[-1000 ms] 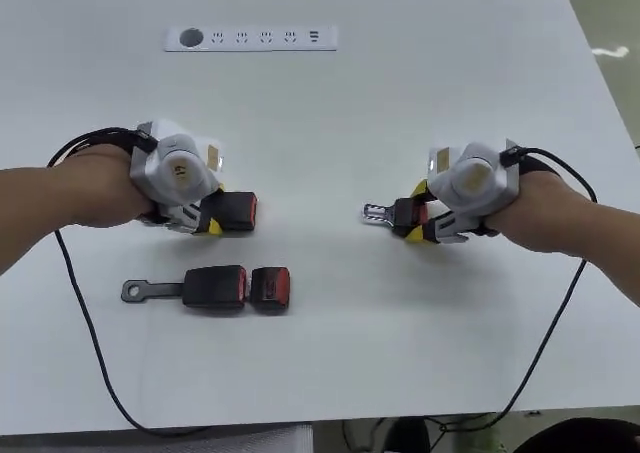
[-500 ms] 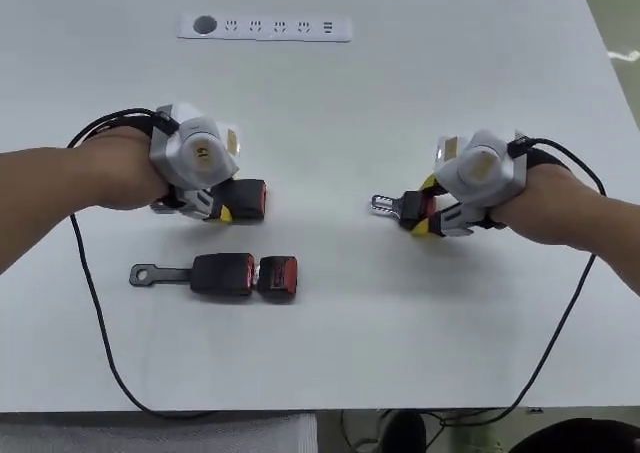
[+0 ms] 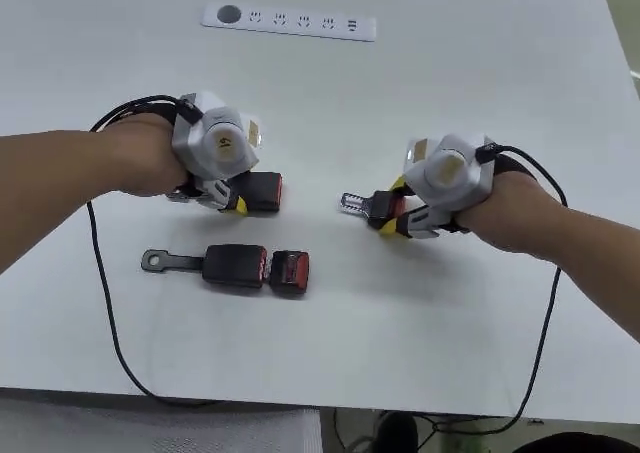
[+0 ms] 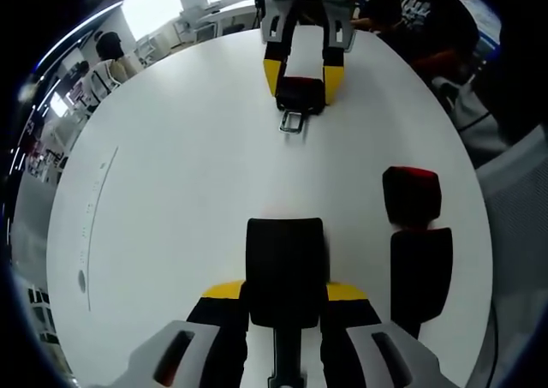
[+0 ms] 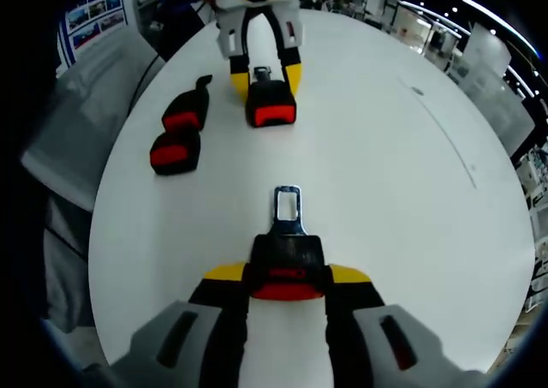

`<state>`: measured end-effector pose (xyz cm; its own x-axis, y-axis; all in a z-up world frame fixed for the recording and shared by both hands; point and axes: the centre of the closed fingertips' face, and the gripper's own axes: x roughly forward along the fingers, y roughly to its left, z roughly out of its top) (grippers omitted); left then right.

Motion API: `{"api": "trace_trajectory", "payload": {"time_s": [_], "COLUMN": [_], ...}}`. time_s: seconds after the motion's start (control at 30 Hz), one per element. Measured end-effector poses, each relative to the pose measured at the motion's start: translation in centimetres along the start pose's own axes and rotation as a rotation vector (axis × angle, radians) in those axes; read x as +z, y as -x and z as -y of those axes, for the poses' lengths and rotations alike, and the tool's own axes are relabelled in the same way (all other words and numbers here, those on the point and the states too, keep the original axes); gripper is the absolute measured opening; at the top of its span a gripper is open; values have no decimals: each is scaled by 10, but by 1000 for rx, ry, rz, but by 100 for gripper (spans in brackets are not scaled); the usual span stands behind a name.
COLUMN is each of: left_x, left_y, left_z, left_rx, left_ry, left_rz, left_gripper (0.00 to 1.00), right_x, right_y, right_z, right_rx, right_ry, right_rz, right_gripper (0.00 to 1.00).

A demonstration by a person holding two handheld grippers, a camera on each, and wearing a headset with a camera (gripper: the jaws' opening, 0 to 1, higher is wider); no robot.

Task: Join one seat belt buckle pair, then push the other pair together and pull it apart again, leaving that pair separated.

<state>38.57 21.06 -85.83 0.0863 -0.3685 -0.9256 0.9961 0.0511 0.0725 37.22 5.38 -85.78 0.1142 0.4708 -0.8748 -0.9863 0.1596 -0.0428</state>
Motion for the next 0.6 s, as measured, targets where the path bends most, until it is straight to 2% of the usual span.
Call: {"api": "trace_trajectory", "payload": {"time_s": [0.2,0.33,0.6], "left_x": [0,1,1], "left_y": [0,0,-1], "left_z": [0,0,0], "left_rx": [0,-4,-11], "left_ry": [-1,-8,-27], "left_rz": [3,0,10], "left_gripper": [32,33,32], "right_x": [26,40,53], "right_y": [-14,-25,-35], "right_z": [-6,-2,2], "right_rx": [-1,0,9], "right_ry": [18,34,39], "right_rz": [28,38,11], "right_gripper": [35,35,34]}}
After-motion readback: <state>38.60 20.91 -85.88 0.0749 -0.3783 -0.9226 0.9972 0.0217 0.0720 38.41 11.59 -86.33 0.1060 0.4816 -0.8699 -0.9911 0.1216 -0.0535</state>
